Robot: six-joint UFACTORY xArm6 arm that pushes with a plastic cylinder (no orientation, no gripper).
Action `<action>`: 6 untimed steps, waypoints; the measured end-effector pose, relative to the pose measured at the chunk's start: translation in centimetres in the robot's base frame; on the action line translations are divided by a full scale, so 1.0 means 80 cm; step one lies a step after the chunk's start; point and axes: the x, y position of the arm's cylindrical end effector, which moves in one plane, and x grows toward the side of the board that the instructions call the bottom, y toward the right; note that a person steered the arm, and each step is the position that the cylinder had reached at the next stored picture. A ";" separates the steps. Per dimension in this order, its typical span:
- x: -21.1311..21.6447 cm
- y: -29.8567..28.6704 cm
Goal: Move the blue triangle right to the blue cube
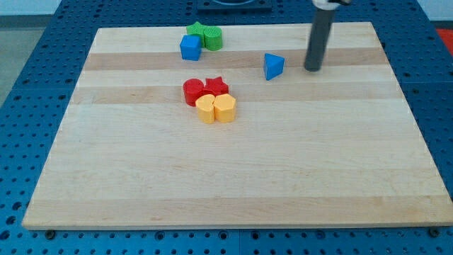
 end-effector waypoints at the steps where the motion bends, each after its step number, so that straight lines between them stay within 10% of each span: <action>1: 0.006 -0.024; 3: -0.049 -0.186; 6: -0.009 -0.144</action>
